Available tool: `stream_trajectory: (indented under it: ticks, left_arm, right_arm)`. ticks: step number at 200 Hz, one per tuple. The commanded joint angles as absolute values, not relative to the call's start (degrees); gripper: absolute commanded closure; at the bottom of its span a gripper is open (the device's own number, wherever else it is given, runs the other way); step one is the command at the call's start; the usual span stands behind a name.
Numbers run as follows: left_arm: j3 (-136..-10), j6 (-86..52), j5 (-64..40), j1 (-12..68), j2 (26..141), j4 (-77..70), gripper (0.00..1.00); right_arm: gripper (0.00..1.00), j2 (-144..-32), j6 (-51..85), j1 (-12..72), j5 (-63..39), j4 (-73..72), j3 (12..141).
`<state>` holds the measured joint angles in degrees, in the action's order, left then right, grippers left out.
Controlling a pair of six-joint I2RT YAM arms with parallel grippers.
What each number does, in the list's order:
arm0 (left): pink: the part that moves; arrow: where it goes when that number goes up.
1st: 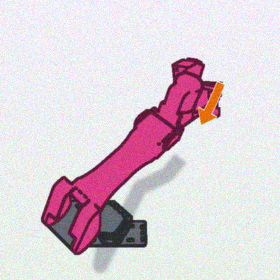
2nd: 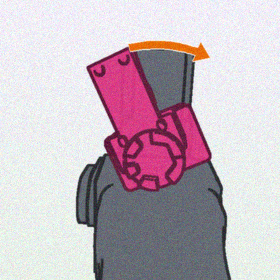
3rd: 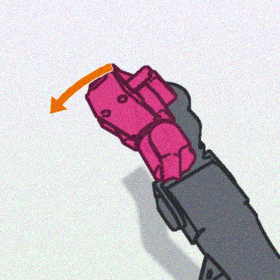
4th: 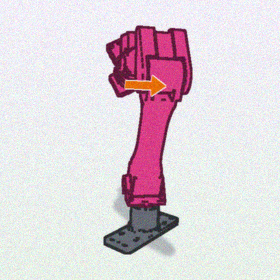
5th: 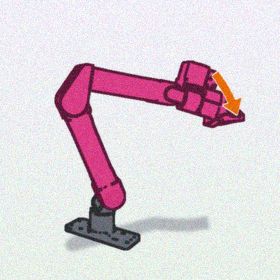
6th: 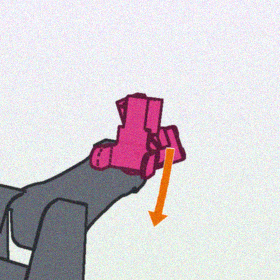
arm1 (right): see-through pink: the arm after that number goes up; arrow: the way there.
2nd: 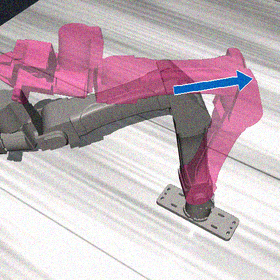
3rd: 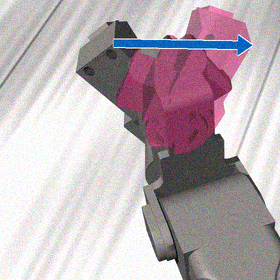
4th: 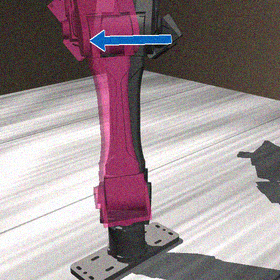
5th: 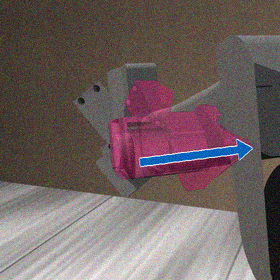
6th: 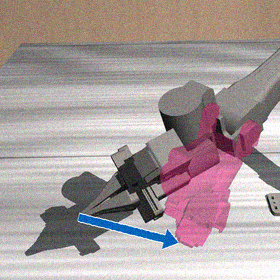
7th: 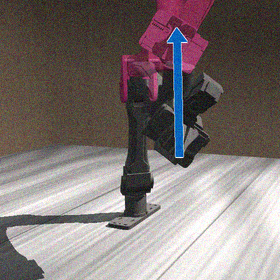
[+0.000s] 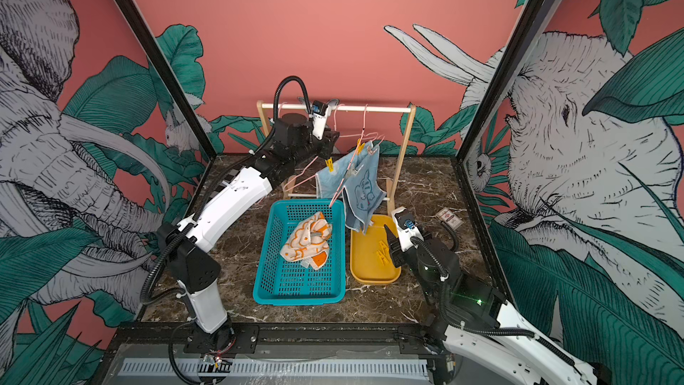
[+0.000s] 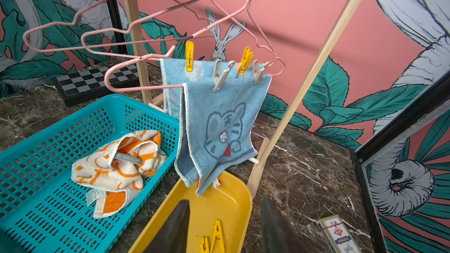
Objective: Remove the clothespins securing towels to the hanger
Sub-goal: Pick up the hanger from the basket.
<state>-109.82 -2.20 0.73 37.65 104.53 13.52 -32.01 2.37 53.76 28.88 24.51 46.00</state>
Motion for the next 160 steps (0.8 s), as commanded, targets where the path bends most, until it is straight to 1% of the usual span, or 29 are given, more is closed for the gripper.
stream_trajectory:
  ticks: [1, 19, 56, 99, 115, 129, 160]
  left_arm:
    - [-112.9, -1.3, -2.5, 37.4, 106.1, 12.7, 0.65]
    - [-113.6, -1.1, -3.7, 37.3, 106.9, 13.1, 0.66]
    - [-113.4, -2.0, -3.7, 36.9, 107.2, 12.8, 0.79]
    - [-111.2, -2.2, -2.3, 36.9, 105.4, 11.6, 0.88]
    - [-110.0, -2.0, -1.6, 36.8, 104.3, 11.3, 0.88]
    - [-108.7, -1.7, -1.1, 36.8, 103.2, 10.6, 0.85]
    - [-106.1, -1.4, -0.5, 36.9, 101.3, 9.3, 0.81]
  right_arm:
    - [0.53, -31.2, 2.7, 53.5, 28.8, 23.4, 45.0]
    - [0.53, -30.8, 2.8, 53.5, 28.8, 23.4, 44.8]
    - [0.53, -30.1, 2.8, 53.4, 29.0, 23.7, 44.7]
    - [0.53, -30.1, 3.0, 53.4, 28.9, 23.6, 44.6]
    - [0.53, -30.1, 3.1, 53.4, 28.7, 23.6, 44.5]
    - [0.53, -30.2, 3.2, 53.4, 28.5, 23.5, 44.5]
    - [0.53, -30.4, 3.4, 53.3, 28.3, 23.4, 44.3]
